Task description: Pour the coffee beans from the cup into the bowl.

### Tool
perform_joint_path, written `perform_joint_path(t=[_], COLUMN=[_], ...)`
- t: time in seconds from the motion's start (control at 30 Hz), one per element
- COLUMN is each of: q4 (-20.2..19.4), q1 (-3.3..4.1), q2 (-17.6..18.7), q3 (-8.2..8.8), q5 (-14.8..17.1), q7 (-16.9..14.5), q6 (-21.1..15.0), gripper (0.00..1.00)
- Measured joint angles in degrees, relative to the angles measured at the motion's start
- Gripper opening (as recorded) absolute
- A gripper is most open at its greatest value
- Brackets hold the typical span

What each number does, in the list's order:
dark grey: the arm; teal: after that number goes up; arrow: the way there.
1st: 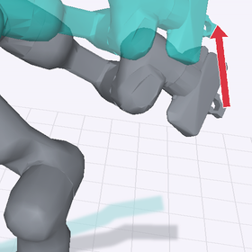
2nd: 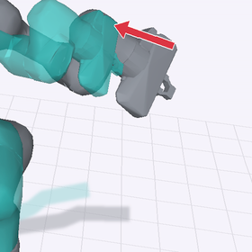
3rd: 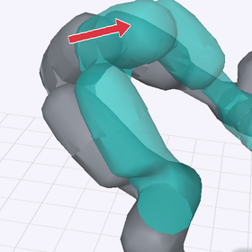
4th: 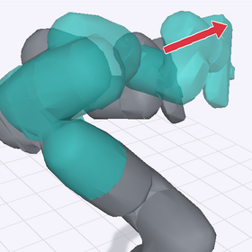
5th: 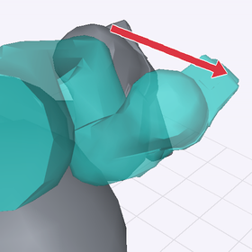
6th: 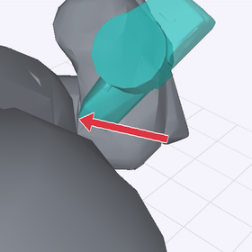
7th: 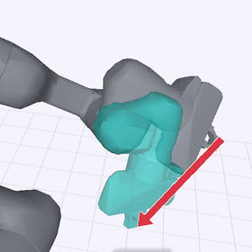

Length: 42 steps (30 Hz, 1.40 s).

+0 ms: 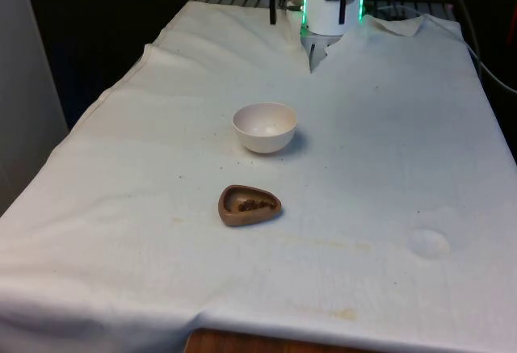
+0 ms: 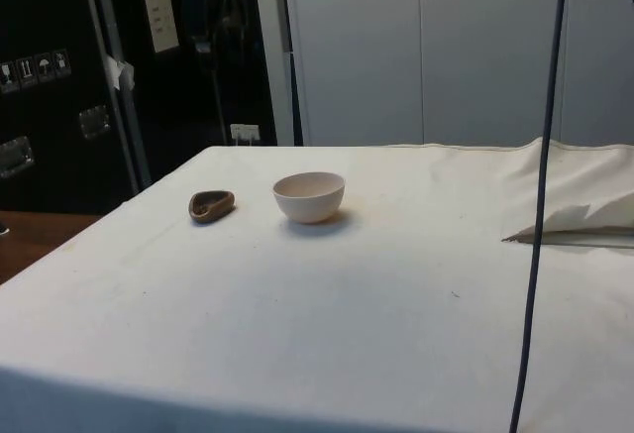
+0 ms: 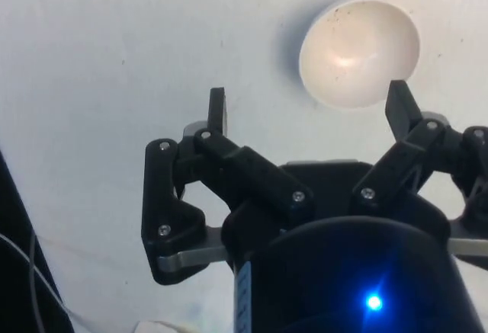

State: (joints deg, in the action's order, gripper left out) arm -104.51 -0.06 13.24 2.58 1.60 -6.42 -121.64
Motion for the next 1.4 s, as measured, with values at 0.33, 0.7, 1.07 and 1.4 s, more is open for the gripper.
perform_joint_path(t=[0.33, 0.7, 1.07, 1.4], q4=[-0.06, 0.40, 6.13, 10.31], q1=[-0.29, -0.52, -0.86, -1.43], q2=[2.75, 6.30, 12.83, 17.13], q3=[2.12, 3.38, 4.01, 5.79], q5=[1.49, 2.58, 2.75, 3.95], q7=[-4.87, -9.51, -11.17, -12.66], q6=[-4.58, -10.31, -11.80, -11.12], gripper=[1.00, 1.00, 1.00, 1.00])
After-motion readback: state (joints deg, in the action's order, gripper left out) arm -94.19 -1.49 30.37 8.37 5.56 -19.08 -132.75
